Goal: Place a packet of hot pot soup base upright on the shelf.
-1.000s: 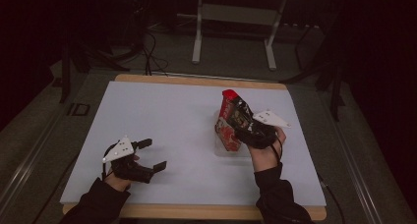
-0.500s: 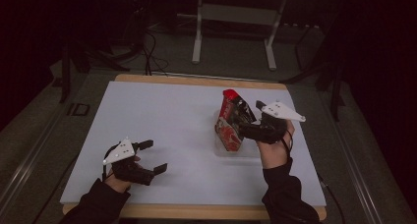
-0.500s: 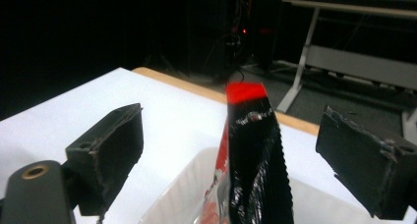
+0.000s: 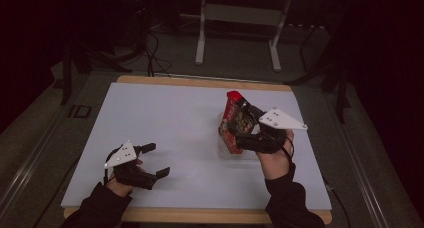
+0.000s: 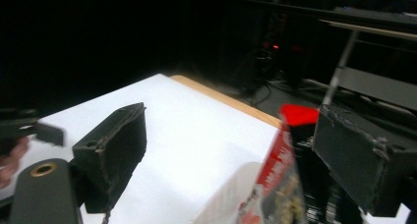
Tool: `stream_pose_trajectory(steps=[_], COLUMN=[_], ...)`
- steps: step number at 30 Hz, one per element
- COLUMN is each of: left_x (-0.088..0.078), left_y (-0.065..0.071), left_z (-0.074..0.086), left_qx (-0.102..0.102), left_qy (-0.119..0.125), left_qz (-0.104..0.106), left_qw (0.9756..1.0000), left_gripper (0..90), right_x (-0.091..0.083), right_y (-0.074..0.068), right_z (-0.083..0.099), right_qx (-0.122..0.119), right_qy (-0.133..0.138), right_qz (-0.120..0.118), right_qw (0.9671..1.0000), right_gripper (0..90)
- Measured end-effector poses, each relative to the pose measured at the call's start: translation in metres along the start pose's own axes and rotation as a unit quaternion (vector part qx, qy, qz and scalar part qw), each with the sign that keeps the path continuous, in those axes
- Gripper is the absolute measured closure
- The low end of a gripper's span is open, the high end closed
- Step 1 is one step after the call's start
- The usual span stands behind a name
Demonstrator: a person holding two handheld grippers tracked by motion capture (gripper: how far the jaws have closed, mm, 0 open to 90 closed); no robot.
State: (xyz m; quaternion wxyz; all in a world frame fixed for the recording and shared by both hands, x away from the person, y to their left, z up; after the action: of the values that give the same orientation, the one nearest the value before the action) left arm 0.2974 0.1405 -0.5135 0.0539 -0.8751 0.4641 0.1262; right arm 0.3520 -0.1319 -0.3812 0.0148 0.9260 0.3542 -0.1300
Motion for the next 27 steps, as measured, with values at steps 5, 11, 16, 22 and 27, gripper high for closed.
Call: stream_pose_trajectory(steps=[5,11,16,22,27], left_x=[0.0,0.0,0.001,0.001,0.002], left_y=[0.001,0.002,0.003,0.004,0.005], left_z=[0.0,0.0,0.0,0.0,0.001], left_qx=[0.003,0.005,0.005,0.006,0.01], left_qy=[0.0,-0.001,-0.002,-0.002,-0.005], left_qz=[0.001,0.003,0.008,0.008,0.013], left_qw=[1.0,1.0,1.0,0.9999,0.9999], left_gripper=[1.4,1.4,1.4,1.4,1.4], right_x=[-0.004,-0.007,-0.01,-0.014,-0.015], right_y=[-0.017,-0.029,-0.033,-0.034,-0.033], right_z=[0.002,0.011,0.026,0.049,0.066], right_qx=[0.001,-0.007,0.001,0.008,0.01], right_qy=[-0.005,-0.018,-0.037,-0.055,-0.066], right_qz=[-0.048,-0.083,-0.103,-0.115,-0.118], right_qw=[0.9988,0.9964,0.994,0.9919,0.9908], right_gripper=[13.1,12.9,12.8,12.6,12.4])
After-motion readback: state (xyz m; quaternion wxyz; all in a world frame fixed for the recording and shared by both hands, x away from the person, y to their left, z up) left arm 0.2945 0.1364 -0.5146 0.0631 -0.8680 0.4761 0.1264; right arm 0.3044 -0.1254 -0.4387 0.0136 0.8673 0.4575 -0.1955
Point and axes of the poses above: each handheld gripper's, and its own axes: x roughly forward along the jaws, z roughly out of its underside, y roughly to its right, the point moved 7 cm from there along x, roughly forward along the jaws, and after that the axes turned 7 degrees about x, right-handed, at the moved point
